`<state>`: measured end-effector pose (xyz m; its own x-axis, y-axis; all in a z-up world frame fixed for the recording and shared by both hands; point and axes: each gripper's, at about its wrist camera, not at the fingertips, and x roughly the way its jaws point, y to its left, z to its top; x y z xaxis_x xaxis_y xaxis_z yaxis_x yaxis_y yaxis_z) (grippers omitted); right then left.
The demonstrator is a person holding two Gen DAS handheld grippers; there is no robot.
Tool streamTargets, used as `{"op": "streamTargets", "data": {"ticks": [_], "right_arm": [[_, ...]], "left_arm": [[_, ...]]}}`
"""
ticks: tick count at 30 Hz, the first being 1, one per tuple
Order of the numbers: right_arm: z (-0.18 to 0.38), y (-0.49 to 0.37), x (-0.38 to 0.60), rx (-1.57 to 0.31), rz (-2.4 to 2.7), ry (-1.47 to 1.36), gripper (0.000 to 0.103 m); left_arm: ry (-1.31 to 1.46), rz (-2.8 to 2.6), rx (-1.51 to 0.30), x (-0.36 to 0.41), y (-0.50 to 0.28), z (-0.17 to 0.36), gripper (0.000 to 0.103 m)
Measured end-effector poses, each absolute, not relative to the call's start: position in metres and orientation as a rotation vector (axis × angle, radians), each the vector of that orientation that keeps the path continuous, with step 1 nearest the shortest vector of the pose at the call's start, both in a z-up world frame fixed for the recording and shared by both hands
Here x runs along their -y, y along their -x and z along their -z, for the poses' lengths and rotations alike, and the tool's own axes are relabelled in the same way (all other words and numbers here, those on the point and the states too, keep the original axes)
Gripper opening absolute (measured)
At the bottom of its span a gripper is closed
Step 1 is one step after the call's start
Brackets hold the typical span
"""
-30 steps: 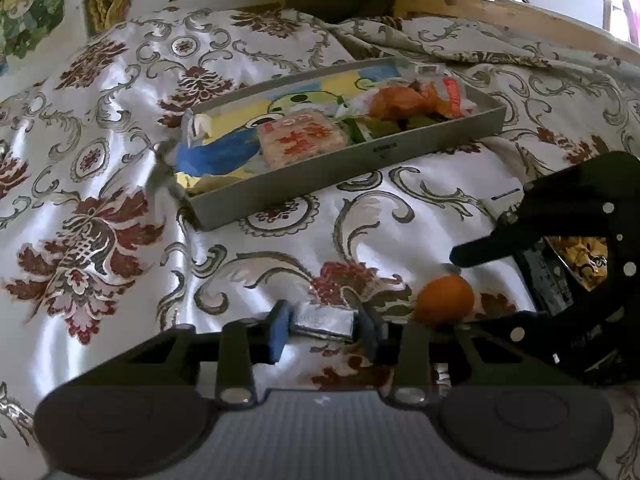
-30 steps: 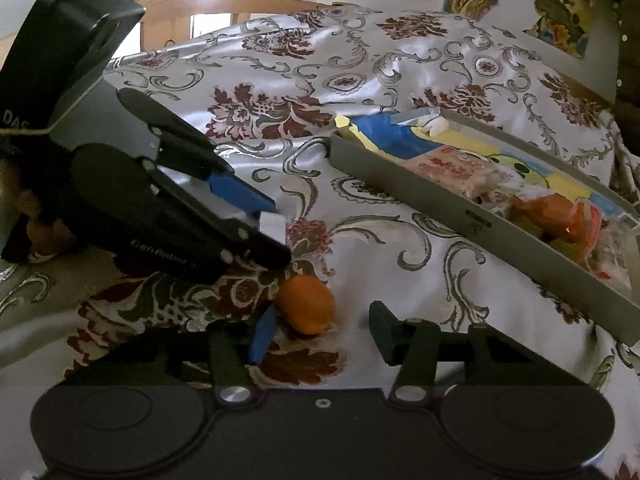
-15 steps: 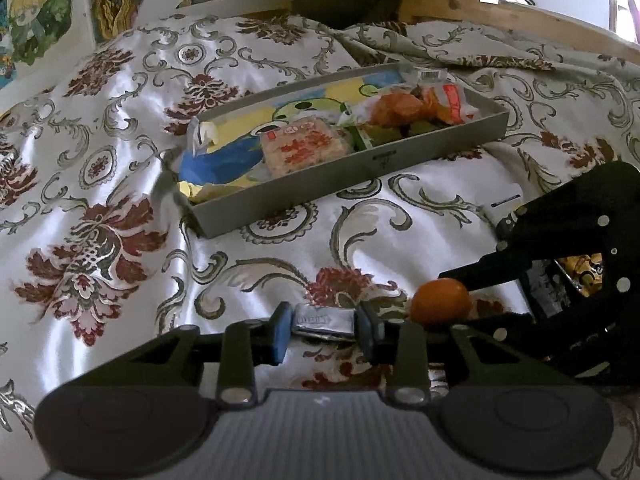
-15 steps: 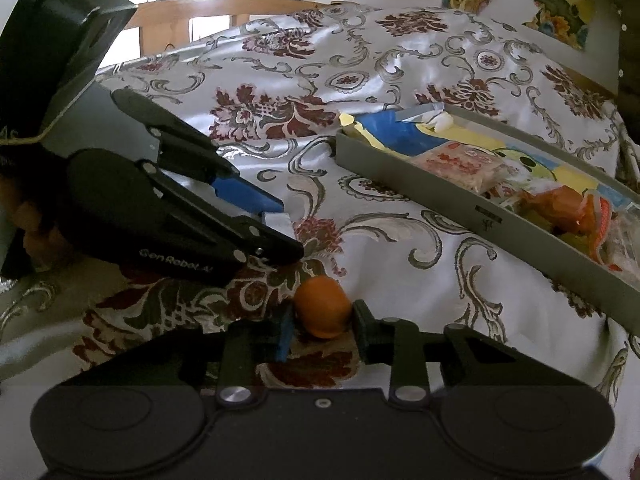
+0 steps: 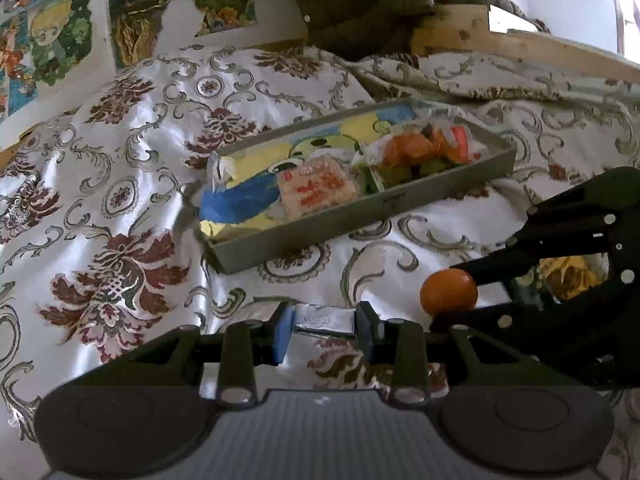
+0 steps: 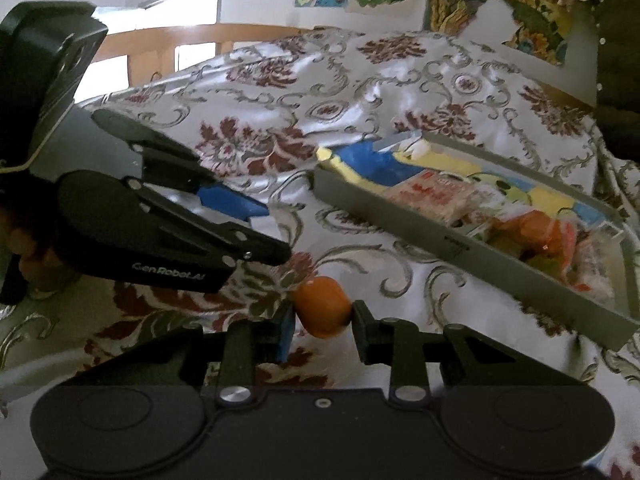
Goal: Organize snacks
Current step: 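Carry the silver packet and orange ball over the grey tray with both tools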
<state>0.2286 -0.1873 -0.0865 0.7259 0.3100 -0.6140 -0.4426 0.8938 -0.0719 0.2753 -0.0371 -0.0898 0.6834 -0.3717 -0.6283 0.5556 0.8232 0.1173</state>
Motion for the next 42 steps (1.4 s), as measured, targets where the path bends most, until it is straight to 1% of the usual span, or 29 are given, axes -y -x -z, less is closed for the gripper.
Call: {"op": "streamTargets", "data": {"ticks": [9, 18, 23, 28, 34, 42], "right_arm": [[0.063, -0.236, 0.207, -0.549, -0.331, 0.154, 0.032], [0.051, -0.252, 0.222, -0.511, -0.262, 0.099, 0.032], [0.038, -0.279, 0.229, -0.473, -0.214, 0.023, 0.032], [0.034, -0.308, 0.244, -0.441, -0.162, -0.011, 0.032], [0.046, -0.332, 0.264, -0.466, -0.105, -0.021, 0.033], [0.065, -0.339, 0.267, -0.503, -0.112, -0.009, 0.033]], "left_arm": [[-0.272, 0.511, -0.587, 0.041, -0.274, 0.076, 0.038], [-0.238, 0.452, -0.555, 0.042, -0.286, 0.062, 0.039], [-0.199, 0.430, -0.530, 0.048, -0.310, 0.047, 0.039], [-0.139, 0.443, -0.511, 0.064, -0.355, 0.035, 0.039], [-0.147, 0.441, -0.528, 0.093, -0.402, 0.048, 0.039], [-0.193, 0.412, -0.576, 0.116, -0.427, 0.072, 0.039]]}}
